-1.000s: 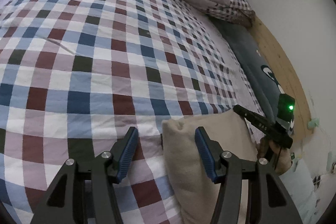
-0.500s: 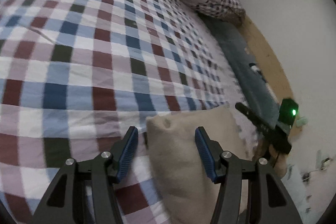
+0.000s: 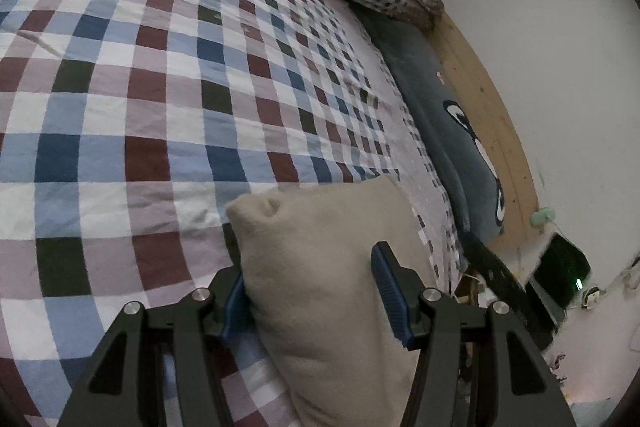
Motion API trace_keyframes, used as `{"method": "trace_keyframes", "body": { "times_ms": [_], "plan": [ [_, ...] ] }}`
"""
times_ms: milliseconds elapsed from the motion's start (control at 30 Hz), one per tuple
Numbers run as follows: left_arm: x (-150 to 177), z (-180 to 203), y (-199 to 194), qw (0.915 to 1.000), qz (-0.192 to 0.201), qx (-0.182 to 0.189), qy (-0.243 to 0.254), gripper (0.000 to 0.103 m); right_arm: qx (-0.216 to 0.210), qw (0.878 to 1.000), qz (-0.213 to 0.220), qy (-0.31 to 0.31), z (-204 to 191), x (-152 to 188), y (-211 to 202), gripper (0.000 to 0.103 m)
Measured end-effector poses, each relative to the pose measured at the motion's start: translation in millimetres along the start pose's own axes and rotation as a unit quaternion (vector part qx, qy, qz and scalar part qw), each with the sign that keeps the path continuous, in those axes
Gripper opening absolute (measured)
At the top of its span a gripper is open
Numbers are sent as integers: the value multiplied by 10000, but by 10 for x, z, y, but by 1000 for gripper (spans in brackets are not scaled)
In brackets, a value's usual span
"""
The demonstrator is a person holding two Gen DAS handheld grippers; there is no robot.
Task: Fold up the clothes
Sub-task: 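Grasp the folded shirt's corner with the left tool while the right tool grasps another corner, then lift the folded shirt off the bed with both tools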
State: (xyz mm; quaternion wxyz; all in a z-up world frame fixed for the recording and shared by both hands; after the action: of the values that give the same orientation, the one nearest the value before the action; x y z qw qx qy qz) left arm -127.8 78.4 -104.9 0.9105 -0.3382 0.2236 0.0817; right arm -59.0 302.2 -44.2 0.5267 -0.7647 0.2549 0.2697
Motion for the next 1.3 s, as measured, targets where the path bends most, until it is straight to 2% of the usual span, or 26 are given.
{"method": "trace_keyframes", "body": {
  "times_ms": [33,67,167,267,433,600,633,700,800,867,967,1133,1300],
  "plan": [
    [-7,-8,1,10000,12,-12,-9,58,22,10000,28,-81,-93,70,-45,33],
    [-16,-18,10,10000,36,-18,-50,50,24,9999,50,-140,-175,143,-84,35],
    [-38,-29,15,9998,125,17,-130,34,27,9994,77,-334,-434,377,-165,38],
    [-57,34,-40,9997,223,83,-62,25,76,9980,46,-626,-704,639,-196,41],
    [-144,364,-201,9987,380,192,271,21,339,9951,265,-892,-1127,1112,-326,45],
    [-193,715,-359,9971,414,278,575,21,809,9877,822,-1056,-1491,1560,-475,49],
    [-194,762,-383,9969,417,286,603,21,932,9845,968,-1128,-1566,1645,-497,50],
    [-193,829,-424,9966,428,288,639,21,1141,9762,1256,-1351,-1733,1834,-531,64],
    [-178,877,-480,9965,451,281,644,21,1318,9620,1526,-1842,-1980,2135,-522,73],
    [-164,890,-510,9970,446,253,582,20,1476,9532,1522,-2157,-2105,2318,-447,74],
    [-141,904,-565,9974,484,232,487,19,1814,9450,1470,-2292,-2200,2464,-321,74],
    [-114,957,-766,9967,673,281,351,18,2508,9223,1563,-2490,-2306,2461,-111,74],
    [-97,958,-1069,9943,1000,260,245,17,3001,9041,1718,-2509,-2317,2351,7,74]
  ]
}}
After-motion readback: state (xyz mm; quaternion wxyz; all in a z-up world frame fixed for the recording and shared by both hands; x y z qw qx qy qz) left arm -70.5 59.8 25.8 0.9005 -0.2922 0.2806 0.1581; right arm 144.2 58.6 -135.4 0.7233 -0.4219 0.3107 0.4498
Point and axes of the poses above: each gripper's, at about its wrist camera, not at the fingertips, and y roughly the way its jaws point, z to its right, x to its underside, the point moved 6 cm from there along y, roughly the way its jaws point, and after that the axes turned 12 degrees about y, right-handed, at the moved point
